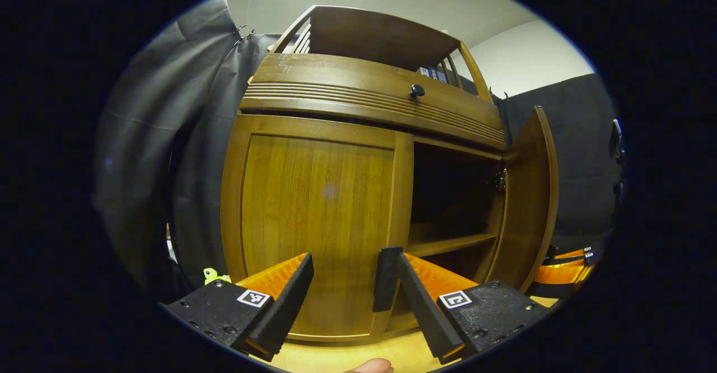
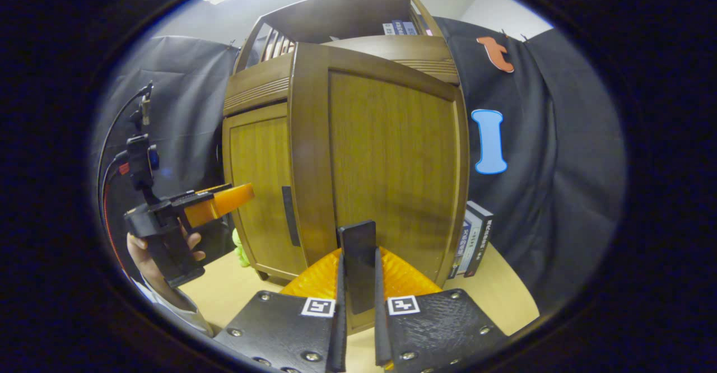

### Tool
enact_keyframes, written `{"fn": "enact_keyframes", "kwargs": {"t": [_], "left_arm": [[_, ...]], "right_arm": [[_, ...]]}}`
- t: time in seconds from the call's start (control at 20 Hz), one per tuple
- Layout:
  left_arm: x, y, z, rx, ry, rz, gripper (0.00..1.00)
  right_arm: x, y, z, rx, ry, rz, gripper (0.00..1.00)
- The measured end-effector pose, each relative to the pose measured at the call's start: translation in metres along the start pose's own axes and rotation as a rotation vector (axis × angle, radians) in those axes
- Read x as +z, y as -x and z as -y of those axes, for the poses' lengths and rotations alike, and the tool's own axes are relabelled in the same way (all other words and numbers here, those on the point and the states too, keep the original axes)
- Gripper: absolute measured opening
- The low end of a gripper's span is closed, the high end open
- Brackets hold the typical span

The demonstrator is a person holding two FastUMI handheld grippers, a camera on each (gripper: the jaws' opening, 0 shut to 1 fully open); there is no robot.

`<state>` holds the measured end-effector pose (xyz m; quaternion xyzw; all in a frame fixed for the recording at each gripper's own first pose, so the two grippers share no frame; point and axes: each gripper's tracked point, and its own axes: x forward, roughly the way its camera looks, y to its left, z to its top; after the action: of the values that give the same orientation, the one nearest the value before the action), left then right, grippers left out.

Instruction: Open the right door of the double-door shoe cabinet with the right hand, and open the left door with the left hand.

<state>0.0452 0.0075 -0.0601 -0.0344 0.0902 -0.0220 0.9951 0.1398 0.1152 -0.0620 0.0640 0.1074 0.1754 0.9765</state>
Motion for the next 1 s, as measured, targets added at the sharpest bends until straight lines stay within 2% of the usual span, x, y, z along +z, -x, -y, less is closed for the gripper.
{"fn": "enact_keyframes", "kwargs": {"t": [0.1,0.15,0.35,0.7,0.75,0.8,0.85,0.9,0.95,1.0], "left_arm": [[-0.002,-0.001,-0.001,0.004,0.001,-0.005,0.91],[-0.003,-0.001,0.0,0.004,0.001,-0.009,0.94],[-0.005,-0.001,0.003,0.004,-0.006,-0.012,0.94],[-0.009,-0.005,0.012,-0.01,-0.033,-0.017,0.94],[-0.009,-0.006,0.014,-0.012,-0.036,-0.019,0.94],[-0.011,-0.007,0.014,-0.014,-0.042,-0.021,0.88],[-0.012,-0.007,0.015,-0.012,-0.048,-0.023,0.94],[-0.014,-0.008,0.016,-0.012,-0.053,-0.026,0.94],[-0.014,-0.009,0.016,-0.011,-0.059,-0.027,0.94],[-0.015,-0.009,0.016,-0.009,-0.063,-0.028,0.94]], "right_arm": [[0.0,0.011,0.008,-0.025,0.004,0.002,0.2],[0.0,0.014,0.011,-0.038,0.004,0.004,0.19],[-0.002,0.026,0.023,-0.094,-0.012,0.001,0.19],[-0.004,0.046,0.049,-0.147,0.0,0.002,0.19],[-0.004,0.048,0.057,-0.166,0.007,0.003,0.19],[-0.005,0.051,0.067,-0.196,0.017,0.001,0.19],[-0.008,0.054,0.077,-0.224,0.018,0.001,0.19],[-0.011,0.056,0.085,-0.234,0.032,0.0,0.19],[-0.013,0.056,0.109,-0.31,0.084,0.002,0.19],[-0.019,0.054,0.123,-0.325,0.092,0.013,0.19]]}}
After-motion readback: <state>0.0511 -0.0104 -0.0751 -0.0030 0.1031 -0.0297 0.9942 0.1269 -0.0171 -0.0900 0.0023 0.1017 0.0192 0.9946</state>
